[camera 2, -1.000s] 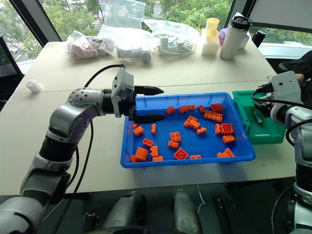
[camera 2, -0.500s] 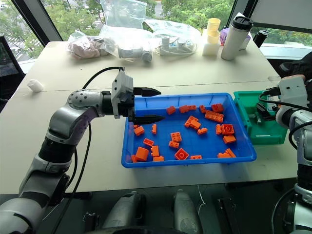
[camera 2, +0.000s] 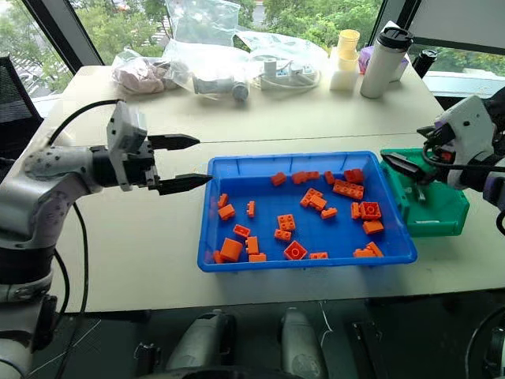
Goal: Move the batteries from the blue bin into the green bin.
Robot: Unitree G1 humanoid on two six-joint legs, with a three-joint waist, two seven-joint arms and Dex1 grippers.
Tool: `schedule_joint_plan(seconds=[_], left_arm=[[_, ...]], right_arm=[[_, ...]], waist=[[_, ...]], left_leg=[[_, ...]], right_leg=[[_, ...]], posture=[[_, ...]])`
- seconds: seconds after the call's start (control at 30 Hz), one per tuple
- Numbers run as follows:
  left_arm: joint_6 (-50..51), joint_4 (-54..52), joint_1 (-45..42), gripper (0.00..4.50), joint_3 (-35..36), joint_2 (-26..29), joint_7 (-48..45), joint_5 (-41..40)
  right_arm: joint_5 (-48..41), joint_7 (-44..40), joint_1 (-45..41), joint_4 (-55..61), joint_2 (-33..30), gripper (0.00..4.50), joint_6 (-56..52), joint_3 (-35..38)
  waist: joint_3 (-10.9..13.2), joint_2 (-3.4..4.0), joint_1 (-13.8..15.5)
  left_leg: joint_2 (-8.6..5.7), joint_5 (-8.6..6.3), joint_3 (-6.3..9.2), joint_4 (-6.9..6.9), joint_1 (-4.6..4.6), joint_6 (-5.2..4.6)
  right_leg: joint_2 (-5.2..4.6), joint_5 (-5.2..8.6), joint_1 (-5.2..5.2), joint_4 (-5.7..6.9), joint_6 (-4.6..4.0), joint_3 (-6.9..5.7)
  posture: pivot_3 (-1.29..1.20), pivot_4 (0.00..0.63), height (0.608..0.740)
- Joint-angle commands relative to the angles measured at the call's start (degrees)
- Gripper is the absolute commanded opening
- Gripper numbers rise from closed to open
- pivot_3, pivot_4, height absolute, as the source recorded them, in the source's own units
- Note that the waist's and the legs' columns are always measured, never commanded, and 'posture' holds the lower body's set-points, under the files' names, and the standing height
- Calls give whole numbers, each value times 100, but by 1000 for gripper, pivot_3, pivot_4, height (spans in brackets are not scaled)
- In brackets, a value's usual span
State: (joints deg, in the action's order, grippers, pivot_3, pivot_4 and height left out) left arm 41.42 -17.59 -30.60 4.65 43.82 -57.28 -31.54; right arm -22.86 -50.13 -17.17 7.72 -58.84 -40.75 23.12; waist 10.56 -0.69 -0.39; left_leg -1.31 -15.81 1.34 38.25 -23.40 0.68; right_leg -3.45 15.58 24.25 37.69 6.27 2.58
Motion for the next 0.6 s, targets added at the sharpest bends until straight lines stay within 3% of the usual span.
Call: schedule_joint_plan(seconds=[0.03, 0.13, 0.3, 0.6], left_arm=[[370, -518, 525, 4500, 572, 426, 100, -247], [641, -831, 1069, 4500, 890, 670, 229, -405], [1094, -1130, 1765, 4500, 1174, 704, 606, -657], [1020, -1164, 2089, 4500, 1356, 632, 881, -879]], right_arm=[[-428, -917, 705, 345, -449, 4460, -190, 721], [-482, -1428, 1483, 458, -695, 4460, -312, 1166], [-387, -1571, 2211, 487, -621, 4460, -219, 1555], [-355, -1308, 2086, 270, -430, 4460, 152, 1100]], waist=[[0, 0, 19], [0, 0, 16], [-1, 1, -26], [-1, 1, -32]], left_leg=[[-2, 0, 0, 0, -1, -1], [-2, -1, 0, 3, 3, -2], [2, -2, 1, -2, 23, -3], [5, -3, 1, -6, 56, -2]], right_leg=[[-3, 0, -1, -4, 0, 0], [-7, 0, -12, -9, 1, -3], [-10, 0, -31, -10, 0, -3], [-3, 1, -65, -19, -1, -5]], posture=[[0, 150, 740], [0, 150, 740], [0, 150, 740], [0, 150, 740]])
